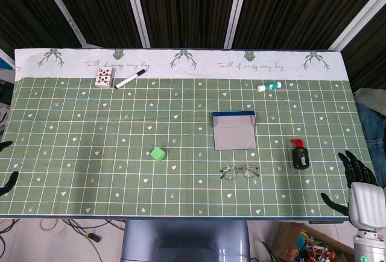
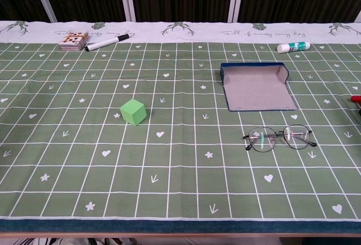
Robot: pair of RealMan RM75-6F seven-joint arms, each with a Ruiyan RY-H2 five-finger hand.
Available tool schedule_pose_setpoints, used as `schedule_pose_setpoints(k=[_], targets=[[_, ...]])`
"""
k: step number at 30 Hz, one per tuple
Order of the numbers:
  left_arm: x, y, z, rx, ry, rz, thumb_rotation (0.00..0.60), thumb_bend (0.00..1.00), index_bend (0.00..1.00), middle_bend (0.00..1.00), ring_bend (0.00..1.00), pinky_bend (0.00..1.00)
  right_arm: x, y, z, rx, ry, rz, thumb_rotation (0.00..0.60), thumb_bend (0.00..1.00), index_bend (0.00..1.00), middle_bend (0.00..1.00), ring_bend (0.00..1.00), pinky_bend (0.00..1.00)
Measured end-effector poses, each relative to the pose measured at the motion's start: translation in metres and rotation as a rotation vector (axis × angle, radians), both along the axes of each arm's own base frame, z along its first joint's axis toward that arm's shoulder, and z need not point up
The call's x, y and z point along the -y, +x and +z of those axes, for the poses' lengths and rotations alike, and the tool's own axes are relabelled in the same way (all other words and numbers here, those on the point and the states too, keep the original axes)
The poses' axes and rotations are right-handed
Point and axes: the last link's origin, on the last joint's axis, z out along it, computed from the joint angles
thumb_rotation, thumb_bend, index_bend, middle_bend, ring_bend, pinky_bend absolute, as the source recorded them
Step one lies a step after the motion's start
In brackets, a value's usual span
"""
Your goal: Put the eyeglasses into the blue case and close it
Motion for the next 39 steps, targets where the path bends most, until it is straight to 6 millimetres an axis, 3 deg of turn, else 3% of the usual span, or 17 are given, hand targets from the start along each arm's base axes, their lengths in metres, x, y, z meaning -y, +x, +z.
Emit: schedule_pose_setpoints(k=[31, 39], targets=[[0.001, 0.002, 0.002, 0.017, 0.012, 0.000, 0.600, 0.32, 0.19, 0.00, 0.00, 0.00, 0.002, -0.002, -0.007, -0.005, 0.054, -0.010, 0.600, 0.12, 0.14, 0.10, 0.15, 0.20], [0.000, 0.001, 0.001, 0.018, 0.004, 0.003, 0.600, 0.32, 0.19, 0.00, 0.00, 0.00, 0.027, 0.014, -0.014, -0.050, 0.176, 0.043, 0.600, 0.12, 0.21, 0.10, 0.15, 0.20]])
